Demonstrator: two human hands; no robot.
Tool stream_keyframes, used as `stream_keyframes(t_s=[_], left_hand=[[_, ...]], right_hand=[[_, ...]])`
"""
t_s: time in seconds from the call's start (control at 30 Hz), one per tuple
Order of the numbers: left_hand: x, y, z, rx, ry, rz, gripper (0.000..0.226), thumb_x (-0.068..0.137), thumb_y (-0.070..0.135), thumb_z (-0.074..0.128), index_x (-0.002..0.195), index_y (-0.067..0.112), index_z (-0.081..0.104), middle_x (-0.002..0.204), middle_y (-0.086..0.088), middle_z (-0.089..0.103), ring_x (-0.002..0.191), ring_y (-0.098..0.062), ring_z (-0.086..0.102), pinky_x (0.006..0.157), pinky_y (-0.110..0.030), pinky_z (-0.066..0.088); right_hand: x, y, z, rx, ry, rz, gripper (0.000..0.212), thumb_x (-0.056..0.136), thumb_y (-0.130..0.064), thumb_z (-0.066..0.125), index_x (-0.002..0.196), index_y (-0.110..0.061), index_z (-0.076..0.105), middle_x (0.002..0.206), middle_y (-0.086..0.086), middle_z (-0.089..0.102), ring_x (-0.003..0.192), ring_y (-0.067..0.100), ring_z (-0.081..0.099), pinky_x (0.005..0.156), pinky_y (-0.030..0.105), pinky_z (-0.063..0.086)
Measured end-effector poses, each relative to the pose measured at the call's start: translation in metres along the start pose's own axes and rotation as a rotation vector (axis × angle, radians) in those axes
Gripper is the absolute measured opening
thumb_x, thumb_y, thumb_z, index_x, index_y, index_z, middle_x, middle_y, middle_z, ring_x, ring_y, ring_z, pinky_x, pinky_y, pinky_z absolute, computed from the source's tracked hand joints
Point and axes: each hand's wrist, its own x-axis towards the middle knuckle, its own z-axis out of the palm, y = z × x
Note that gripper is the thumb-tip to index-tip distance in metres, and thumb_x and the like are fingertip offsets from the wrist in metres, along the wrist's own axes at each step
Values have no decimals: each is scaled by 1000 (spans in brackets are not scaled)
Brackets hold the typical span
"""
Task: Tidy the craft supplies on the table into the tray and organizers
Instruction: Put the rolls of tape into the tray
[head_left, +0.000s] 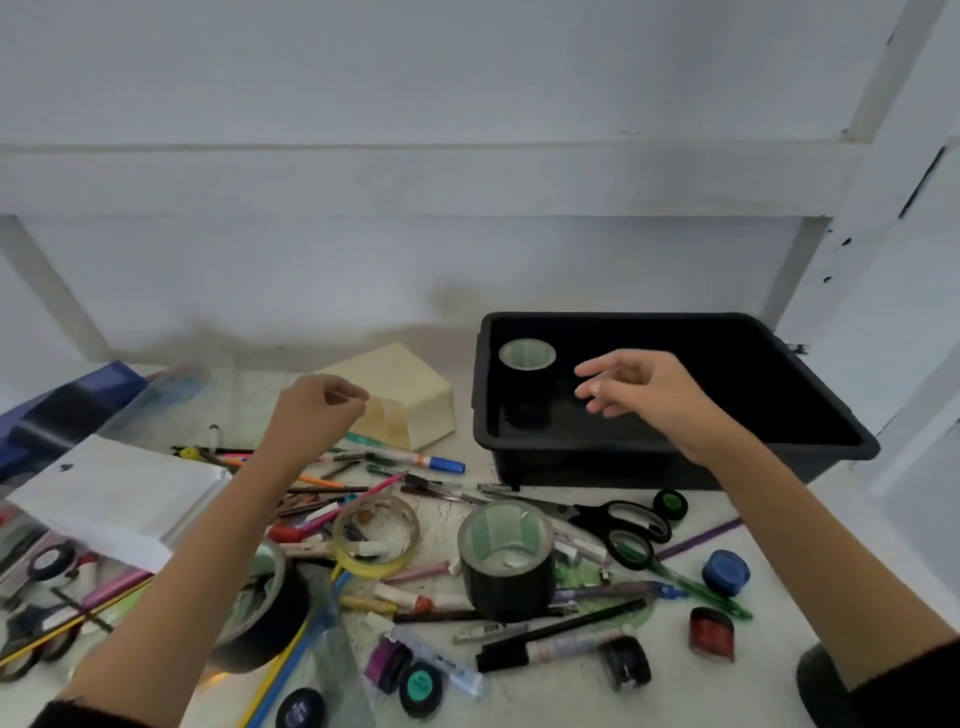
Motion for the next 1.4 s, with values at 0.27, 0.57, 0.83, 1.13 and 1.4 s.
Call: stream_keyframes(t_s=[0.27,0.57,0.83,1.13,1.4], left_hand=[[-64,-53,-30,126,-104,17,21,86,24,64,104,13,67,102,-4,67,96,-18,61,77,-25,41],[-101,-92,-63,699,-611,83,119,59,61,76,150,26,7,152,-4,19,138,-23,23,111,-38,29],[-95,-100,-61,592,-527,160,99,56,31,87,138,27,32,132,1,38,118,-17,42,93,-27,45],[-81,-64,-74,407,-451,252,94,54,29,89,134,24,41,118,0,38,107,-18,42,92,-30,43],[-44,22,-49,236,-234,394,97,52,32,90,136,17,45,112,-2,43,103,-18,45,90,-28,38]], right_hand=[[-76,29,85,-114,-172,133,65,68,-50,73,127,-35,50,129,-9,52,117,9,50,101,33,44],[-116,46,133,-185,-57,212,129,58,-37,87,150,-25,-3,152,2,27,138,21,29,109,36,31],[-118,54,139,-152,152,139,91,51,-33,91,128,-23,43,123,-5,56,114,12,50,95,28,47],[-101,20,99,29,233,93,79,57,-22,89,122,-24,44,117,-6,54,109,12,52,86,25,47],[-35,-3,8,17,403,44,94,53,-26,91,131,-17,38,123,-2,50,112,14,50,98,33,44]])
